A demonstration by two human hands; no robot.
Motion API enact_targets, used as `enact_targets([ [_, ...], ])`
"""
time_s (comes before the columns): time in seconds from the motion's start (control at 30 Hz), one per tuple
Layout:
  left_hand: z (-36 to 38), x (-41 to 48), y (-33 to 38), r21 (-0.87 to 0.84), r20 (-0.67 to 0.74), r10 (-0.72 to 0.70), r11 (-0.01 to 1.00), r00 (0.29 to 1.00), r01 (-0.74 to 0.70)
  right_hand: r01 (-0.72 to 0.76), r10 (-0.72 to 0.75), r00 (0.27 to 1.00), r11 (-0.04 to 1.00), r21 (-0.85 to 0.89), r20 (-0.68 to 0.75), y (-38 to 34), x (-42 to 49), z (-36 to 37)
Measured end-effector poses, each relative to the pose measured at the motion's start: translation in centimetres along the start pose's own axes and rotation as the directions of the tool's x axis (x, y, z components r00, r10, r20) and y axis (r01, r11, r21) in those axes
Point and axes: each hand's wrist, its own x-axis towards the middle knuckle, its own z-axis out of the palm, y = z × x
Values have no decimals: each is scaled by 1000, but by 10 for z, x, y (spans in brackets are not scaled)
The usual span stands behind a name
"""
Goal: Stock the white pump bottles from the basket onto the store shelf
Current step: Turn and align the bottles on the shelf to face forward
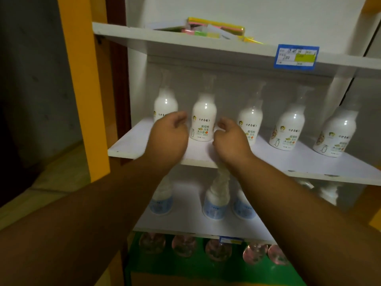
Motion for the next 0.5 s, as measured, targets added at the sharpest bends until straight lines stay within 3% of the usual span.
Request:
enact_targets([
  [0.07,-25,4,-9,73,-206,78,995,975,-65,119,-118,993,989,89,-15,0,-13,2],
  [0.13,-46,18,-13,215,-250,24,976,968,32,174,-187,978,975,142,88,-10,-17,15],
  [0.23,-51,39,-10,373,-87,-196,903,977,215,191,-191,945,981,23,264,-40,-9,46],
  [0.4,-55,55,-20,366,124,-183,922,975,127,147,-116,947,986,-83,299,-58,3,75],
  [0.5,-56,63,-25,318,138,-203,936,969,150,60,-41,968,996,-68,249,-56,12,79],
])
